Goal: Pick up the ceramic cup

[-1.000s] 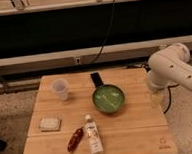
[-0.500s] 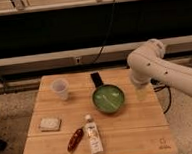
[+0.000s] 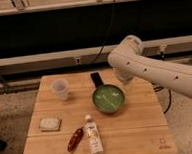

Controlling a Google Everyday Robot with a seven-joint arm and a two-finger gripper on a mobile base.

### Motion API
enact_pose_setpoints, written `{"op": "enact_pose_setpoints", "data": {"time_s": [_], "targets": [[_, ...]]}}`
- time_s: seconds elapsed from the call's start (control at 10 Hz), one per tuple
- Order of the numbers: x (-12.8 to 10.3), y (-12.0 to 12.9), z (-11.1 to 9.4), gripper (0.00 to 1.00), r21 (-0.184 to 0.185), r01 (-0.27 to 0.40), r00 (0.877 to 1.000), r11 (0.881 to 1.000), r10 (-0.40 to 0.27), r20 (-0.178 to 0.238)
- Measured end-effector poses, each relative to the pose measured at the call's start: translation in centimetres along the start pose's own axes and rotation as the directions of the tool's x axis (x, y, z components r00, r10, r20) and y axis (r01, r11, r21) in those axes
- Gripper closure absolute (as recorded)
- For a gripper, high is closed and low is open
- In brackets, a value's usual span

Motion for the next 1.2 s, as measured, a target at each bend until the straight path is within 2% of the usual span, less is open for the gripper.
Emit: {"op": "enact_pose_setpoints", "data": {"time_s": [0.3, 0.6, 0.9, 1.2], "targets": [[-3.9, -3.1, -0.7, 0.2, 0.034, 0.082, 0.997, 0.996, -0.082, 0.0], [-5.5, -4.6, -0.9, 0.2, 0.042, 0.153, 0.988, 0.987, -0.153, 0.004], [-9.5, -6.9, -1.0, 0.2, 0.069, 0.223, 0.974, 0.972, -0.224, 0.015], [-11.0, -7.9, -0.8, 0.2, 0.075, 0.273, 0.961, 0.959, -0.275, 0.021]]}}
